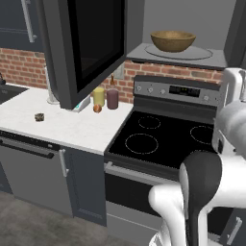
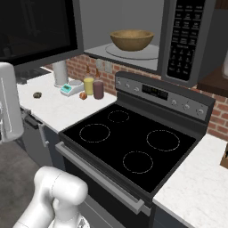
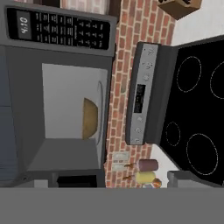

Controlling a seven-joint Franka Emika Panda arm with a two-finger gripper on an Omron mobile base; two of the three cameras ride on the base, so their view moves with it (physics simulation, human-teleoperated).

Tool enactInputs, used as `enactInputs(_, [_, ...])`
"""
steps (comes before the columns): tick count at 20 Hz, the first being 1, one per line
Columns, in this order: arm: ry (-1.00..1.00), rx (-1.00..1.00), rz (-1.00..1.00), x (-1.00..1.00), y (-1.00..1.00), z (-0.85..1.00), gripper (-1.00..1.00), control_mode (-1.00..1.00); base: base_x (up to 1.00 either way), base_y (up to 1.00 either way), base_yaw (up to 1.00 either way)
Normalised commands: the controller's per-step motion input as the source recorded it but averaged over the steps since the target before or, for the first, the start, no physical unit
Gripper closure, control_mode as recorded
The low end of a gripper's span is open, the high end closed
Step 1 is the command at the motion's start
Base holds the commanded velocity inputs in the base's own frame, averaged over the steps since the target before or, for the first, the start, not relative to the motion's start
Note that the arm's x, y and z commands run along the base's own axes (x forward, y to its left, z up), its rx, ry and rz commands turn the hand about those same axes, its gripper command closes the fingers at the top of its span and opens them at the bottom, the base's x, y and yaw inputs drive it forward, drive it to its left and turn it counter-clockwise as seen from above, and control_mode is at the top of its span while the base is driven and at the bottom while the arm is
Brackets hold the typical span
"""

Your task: Pick the tomato from the sink and place it in the bowl. Then pick the bowl and place it in the microwave. Then close the microwave door and press the start button.

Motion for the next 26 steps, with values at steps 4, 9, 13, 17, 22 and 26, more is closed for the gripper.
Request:
enactInputs(4, [-0.18,0.0,0.0,-0.39,1.0,0.0,-1.0,-1.0,0.0,0.0,0.0])
enactInputs(9, [-0.11,0.0,0.0,-0.08,1.0,0.0,-1.0,-1.0,0.0,0.0,0.0])
enactInputs(13, [-0.09,0.0,0.0,-0.04,1.0,0.0,-1.0,-1.0,0.0,0.0,0.0])
enactInputs(17, [-0.09,0.0,0.0,0.0,1.0,-0.03,-1.0,-1.0,0.0,0.0,0.0])
enactInputs(22, [-0.08,0.0,-0.04,0.46,1.0,-0.22,-1.0,-1.0,0.0,0.0,0.0])
enactInputs(26, [-0.04,0.0,-0.08,0.67,1.0,-0.32,-1.0,-1.0,0.0,0.0,0.0])
